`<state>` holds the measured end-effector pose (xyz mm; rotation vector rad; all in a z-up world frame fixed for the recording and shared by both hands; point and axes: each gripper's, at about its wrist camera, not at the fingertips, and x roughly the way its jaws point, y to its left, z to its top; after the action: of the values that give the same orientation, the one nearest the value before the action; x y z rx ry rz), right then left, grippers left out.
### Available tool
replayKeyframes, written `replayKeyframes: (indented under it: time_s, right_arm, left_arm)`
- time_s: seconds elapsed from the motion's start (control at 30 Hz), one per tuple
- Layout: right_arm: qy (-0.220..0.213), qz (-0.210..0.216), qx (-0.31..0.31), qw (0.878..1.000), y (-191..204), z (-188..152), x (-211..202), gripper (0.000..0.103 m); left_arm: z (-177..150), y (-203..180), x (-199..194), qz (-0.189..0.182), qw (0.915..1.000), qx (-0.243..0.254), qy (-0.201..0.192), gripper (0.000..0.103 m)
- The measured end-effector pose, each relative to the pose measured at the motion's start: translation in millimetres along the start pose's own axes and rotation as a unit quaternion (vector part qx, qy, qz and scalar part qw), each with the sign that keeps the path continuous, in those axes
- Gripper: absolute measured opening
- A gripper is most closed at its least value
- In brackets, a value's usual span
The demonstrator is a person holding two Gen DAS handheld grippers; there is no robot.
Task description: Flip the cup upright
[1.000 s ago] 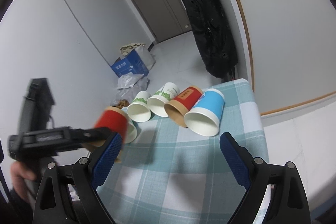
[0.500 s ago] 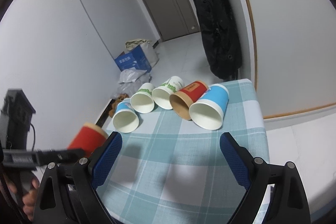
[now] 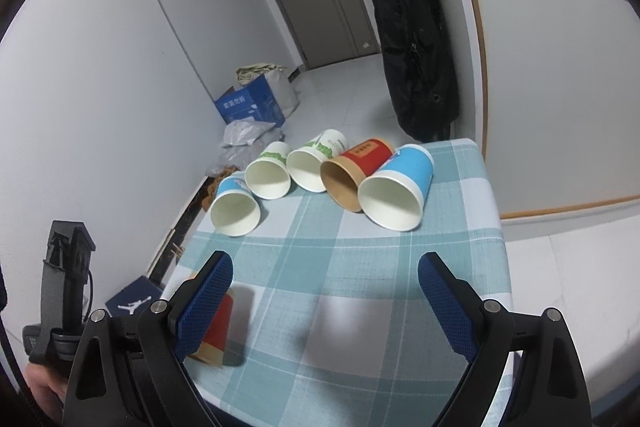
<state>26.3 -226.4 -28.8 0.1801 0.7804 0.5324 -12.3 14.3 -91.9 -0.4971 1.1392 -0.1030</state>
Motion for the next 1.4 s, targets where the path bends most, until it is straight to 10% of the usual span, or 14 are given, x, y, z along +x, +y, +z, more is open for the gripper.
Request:
replayKeyframes:
  time_s: [0.9, 1.17, 1.4]
  right_arm:
    - [0.006, -0.004, 0.001, 1.0, 0.7, -4.7, -2.1, 0.095]
    - [0.003, 0.006, -0.004, 1.0, 6.2, -10.4, -10.1, 0.095]
    - [-0.003, 0.024, -0.02, 1.0, 19.7, -14.8, -14.5, 0.095]
  left_arm:
    - [2.6, 5.8, 5.3, -0.012, 0.999, -0.043, 0.005, 0.077]
    - [9.4, -0.3, -57.6, -0.025, 0.9927, -0.018, -0.117, 0.077]
    - [3.0, -21.9, -92.6, 0.081, 0.9716, 0.05, -0.217, 0.078]
